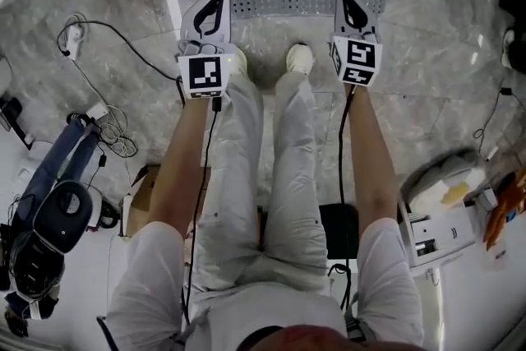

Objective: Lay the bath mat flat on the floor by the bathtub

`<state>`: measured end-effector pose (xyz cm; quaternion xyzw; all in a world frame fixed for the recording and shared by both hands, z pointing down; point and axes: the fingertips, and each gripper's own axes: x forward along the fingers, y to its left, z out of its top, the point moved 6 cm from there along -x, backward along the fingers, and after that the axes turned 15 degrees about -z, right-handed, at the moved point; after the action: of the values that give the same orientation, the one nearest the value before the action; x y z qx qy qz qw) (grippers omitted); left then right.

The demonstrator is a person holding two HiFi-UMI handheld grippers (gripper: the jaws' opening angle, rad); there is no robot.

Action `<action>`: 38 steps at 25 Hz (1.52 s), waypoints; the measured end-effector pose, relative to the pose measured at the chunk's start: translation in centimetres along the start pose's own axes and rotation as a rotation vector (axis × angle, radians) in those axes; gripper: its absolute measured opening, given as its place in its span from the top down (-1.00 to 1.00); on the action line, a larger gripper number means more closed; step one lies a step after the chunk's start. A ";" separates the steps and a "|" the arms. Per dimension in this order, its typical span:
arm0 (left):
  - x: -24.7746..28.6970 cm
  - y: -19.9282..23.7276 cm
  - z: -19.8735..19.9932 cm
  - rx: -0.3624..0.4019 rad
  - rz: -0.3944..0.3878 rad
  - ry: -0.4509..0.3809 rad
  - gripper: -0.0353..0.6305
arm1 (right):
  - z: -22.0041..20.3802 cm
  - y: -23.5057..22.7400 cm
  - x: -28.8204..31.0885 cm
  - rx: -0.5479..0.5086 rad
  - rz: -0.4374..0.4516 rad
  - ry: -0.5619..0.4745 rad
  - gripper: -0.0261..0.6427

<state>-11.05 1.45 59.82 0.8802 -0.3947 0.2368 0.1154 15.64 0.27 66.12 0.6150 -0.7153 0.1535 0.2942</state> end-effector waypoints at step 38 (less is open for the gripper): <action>-30.0 -10.1 38.8 0.002 -0.038 -0.309 0.90 | 38.0 -2.7 -39.3 0.004 0.141 -0.409 0.91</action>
<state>-8.12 12.26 10.98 0.9137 -0.3906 0.0965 0.0567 12.22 8.66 12.20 0.5824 -0.8010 0.0471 0.1302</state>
